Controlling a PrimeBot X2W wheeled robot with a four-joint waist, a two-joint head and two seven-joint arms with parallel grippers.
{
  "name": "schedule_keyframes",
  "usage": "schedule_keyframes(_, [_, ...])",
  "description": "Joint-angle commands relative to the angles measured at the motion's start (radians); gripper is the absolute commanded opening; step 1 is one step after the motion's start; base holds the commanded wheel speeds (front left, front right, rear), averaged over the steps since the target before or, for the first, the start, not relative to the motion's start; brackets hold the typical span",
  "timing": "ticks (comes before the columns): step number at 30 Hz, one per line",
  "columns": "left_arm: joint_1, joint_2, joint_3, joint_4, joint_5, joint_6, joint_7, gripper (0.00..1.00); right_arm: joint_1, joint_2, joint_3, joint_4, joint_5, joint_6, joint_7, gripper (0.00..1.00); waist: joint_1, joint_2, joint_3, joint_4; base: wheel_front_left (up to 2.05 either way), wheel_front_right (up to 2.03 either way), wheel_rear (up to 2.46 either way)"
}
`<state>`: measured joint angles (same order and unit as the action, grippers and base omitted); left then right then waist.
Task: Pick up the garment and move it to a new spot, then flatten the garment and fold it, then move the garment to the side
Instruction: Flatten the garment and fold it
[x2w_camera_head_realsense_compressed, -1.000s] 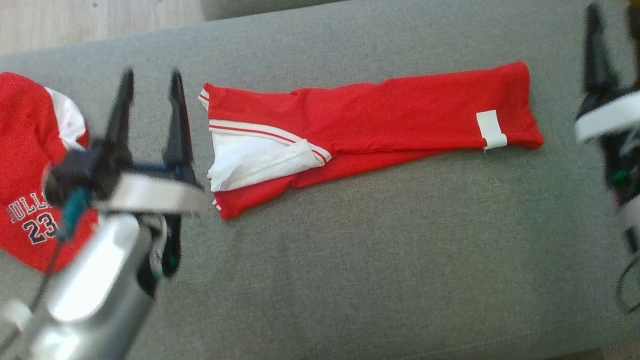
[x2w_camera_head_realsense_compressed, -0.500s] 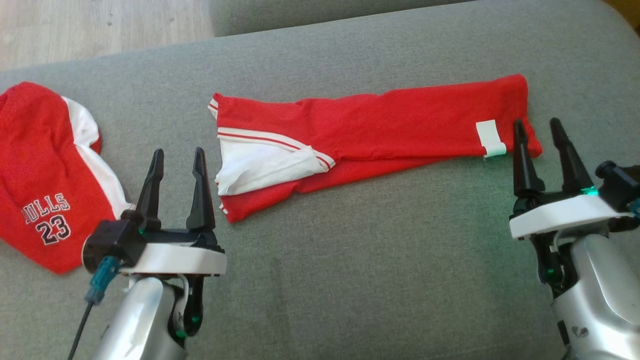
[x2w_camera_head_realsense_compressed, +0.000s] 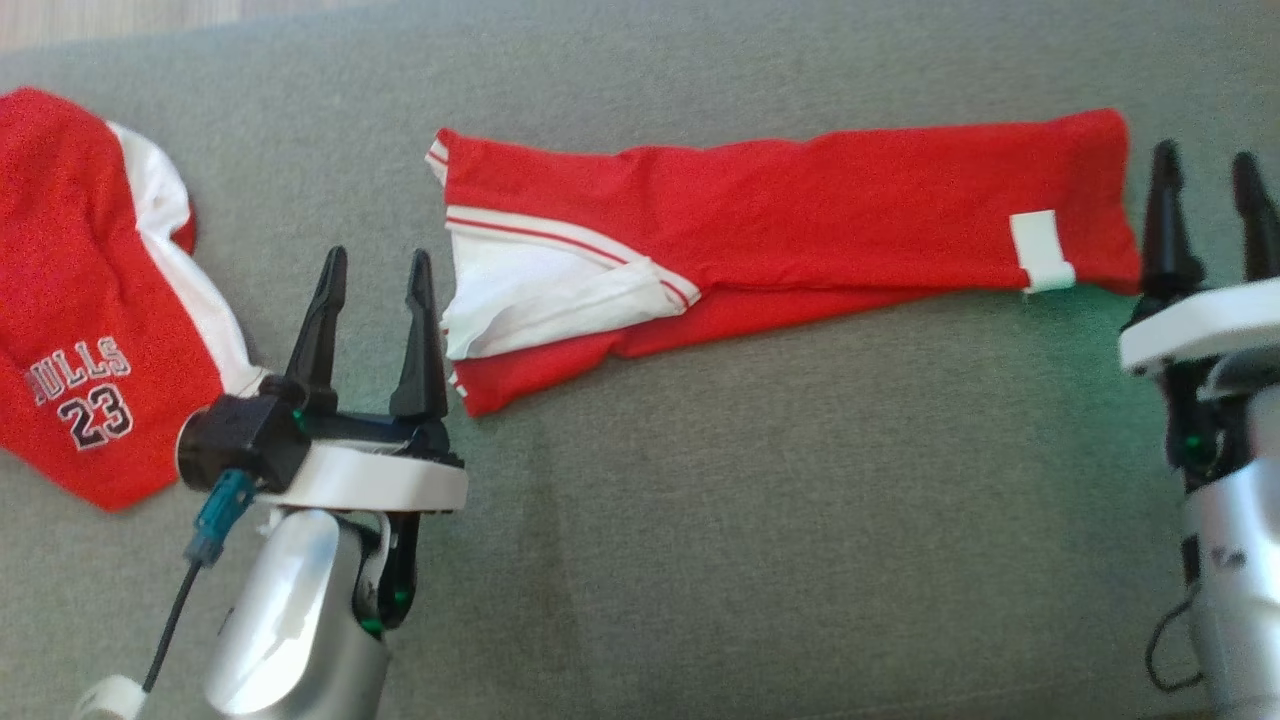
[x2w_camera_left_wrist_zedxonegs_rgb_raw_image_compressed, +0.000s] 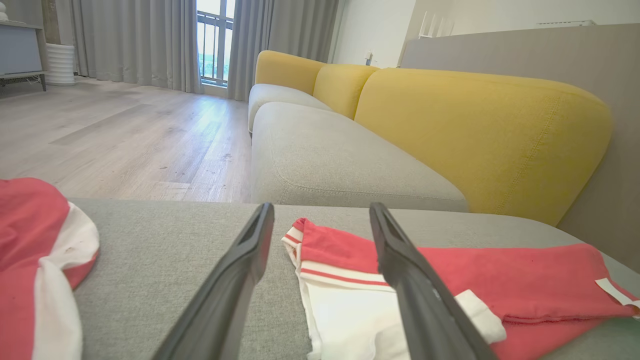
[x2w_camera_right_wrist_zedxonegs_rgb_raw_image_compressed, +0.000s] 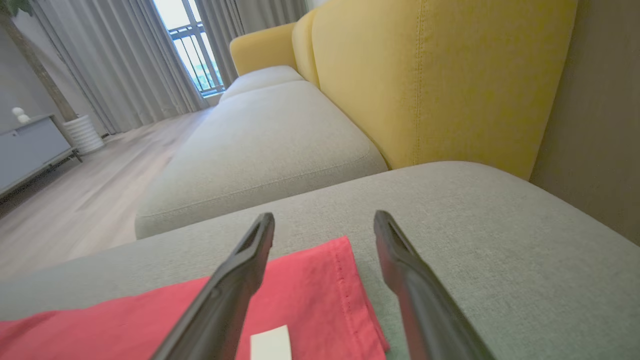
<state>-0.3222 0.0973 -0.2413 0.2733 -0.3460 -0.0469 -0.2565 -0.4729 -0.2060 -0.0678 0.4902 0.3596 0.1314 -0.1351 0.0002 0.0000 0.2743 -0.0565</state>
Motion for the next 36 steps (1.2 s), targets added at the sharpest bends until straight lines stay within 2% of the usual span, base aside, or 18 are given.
schedule_keyframes(1, [-0.038, 0.002, 0.039, -0.022, 0.016, -0.010, -0.005, 1.00, -0.045, 0.003, -0.016, 0.015, -0.020, -0.001, 0.026, 1.00, -0.0002, 0.0000, 0.028, 0.022, 0.00, 0.00, 0.00])
schedule_keyframes(12, [-0.067, -0.027, 0.060, 0.007, 0.049, -0.042, -0.005, 1.00, -0.174, 0.065, -0.240, 0.291, -0.192, -0.001, 0.101, 1.00, -0.0002, 0.0000, 0.075, 0.063, 0.00, 0.00, 0.00])
schedule_keyframes(20, [-0.075, -0.036, 0.074, 0.011, 0.063, -0.053, -0.005, 1.00, -0.207, 0.099, -0.284, 0.378, -0.244, -0.001, 0.113, 1.00, -0.0002, 0.0000, 0.087, 0.060, 0.00, 0.00, 0.00])
schedule_keyframes(27, [-0.075, -0.042, 0.080, 0.015, 0.073, -0.062, -0.005, 1.00, -0.241, 0.102, -0.316, 0.435, -0.273, -0.001, 0.097, 1.00, -0.0002, 0.0000, 0.092, 0.053, 0.00, 0.00, 0.00])
schedule_keyframes(28, [-0.074, -0.042, 0.080, 0.016, 0.074, -0.063, -0.005, 1.00, -0.244, 0.104, -0.311, 0.442, -0.274, -0.001, 0.099, 0.52, -0.0002, 0.0000, 0.092, 0.052, 0.00, 0.00, 0.00])
schedule_keyframes(29, [-0.074, -0.042, 0.081, 0.017, 0.075, -0.064, -0.005, 1.00, -0.246, 0.104, -0.307, 0.449, -0.274, -0.001, 0.098, 0.00, -0.0002, 0.0000, 0.092, 0.052, 0.00, 0.00, 0.00])
schedule_keyframes(33, [-0.069, -0.044, 0.085, 0.021, 0.077, -0.067, -0.005, 1.00, -0.254, 0.093, -0.295, 0.450, -0.262, -0.001, 0.060, 0.00, -0.0002, 0.0000, 0.087, 0.047, 0.00, 0.00, 0.00])
schedule_keyframes(36, [-0.066, -0.044, 0.091, 0.025, 0.080, -0.069, -0.005, 1.00, -0.249, 0.057, -0.302, 0.450, -0.263, -0.001, 0.034, 0.00, -0.0002, 0.0000, 0.074, 0.042, 0.00, 0.00, 0.00])
